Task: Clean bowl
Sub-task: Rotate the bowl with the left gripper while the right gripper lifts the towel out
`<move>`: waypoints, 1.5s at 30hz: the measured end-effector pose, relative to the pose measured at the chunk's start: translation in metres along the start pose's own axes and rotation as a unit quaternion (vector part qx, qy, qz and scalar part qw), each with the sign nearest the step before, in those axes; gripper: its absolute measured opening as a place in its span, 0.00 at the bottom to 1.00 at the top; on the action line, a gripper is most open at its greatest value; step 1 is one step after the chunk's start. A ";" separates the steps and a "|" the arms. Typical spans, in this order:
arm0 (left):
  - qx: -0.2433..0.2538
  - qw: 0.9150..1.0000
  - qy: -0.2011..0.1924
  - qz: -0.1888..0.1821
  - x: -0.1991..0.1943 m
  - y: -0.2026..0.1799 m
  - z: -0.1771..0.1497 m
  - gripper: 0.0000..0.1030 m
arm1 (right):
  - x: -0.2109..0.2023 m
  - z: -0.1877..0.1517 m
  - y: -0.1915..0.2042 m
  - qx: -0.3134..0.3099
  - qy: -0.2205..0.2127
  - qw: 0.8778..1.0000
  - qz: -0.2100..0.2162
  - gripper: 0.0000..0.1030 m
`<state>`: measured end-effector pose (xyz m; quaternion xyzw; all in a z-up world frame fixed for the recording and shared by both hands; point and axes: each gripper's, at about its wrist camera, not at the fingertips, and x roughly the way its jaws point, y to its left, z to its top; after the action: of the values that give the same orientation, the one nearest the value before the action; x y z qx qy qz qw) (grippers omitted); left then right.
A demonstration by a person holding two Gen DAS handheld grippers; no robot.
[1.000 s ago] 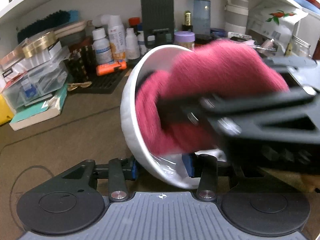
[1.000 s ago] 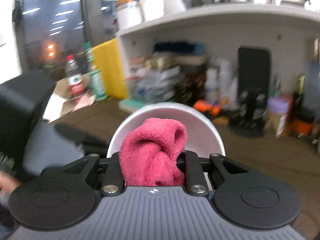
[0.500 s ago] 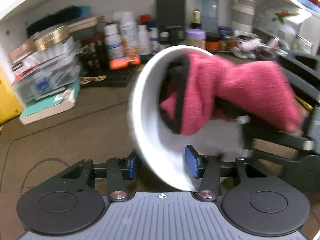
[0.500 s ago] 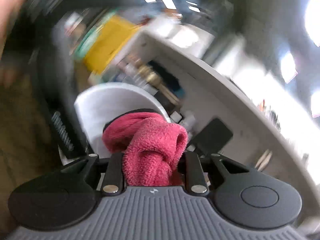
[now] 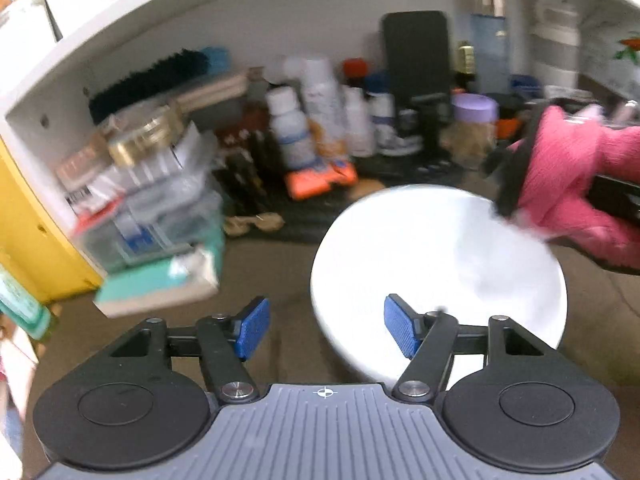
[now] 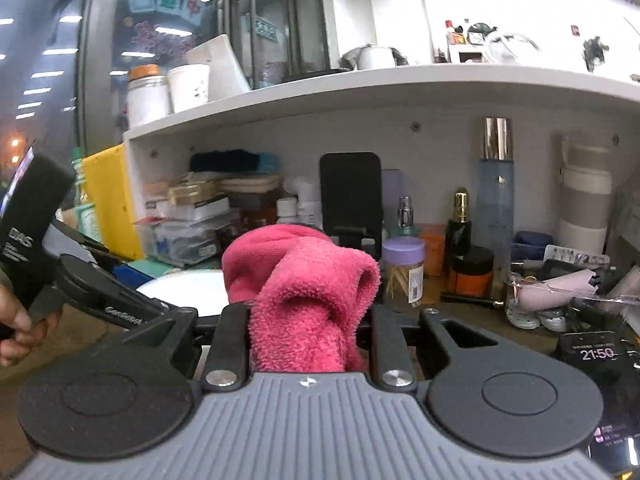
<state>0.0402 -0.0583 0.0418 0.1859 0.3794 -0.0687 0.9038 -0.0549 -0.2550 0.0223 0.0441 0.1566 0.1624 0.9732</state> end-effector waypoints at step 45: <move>0.374 0.920 0.004 -0.116 -0.123 -0.070 -0.062 0.45 | 0.015 -0.042 -0.035 0.194 0.165 0.943 0.214 0.23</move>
<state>-0.1057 -0.1011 0.0700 0.4653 0.3490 -0.3090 0.7525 -0.0443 -0.2814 -0.0263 0.2368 0.3305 0.3385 0.8486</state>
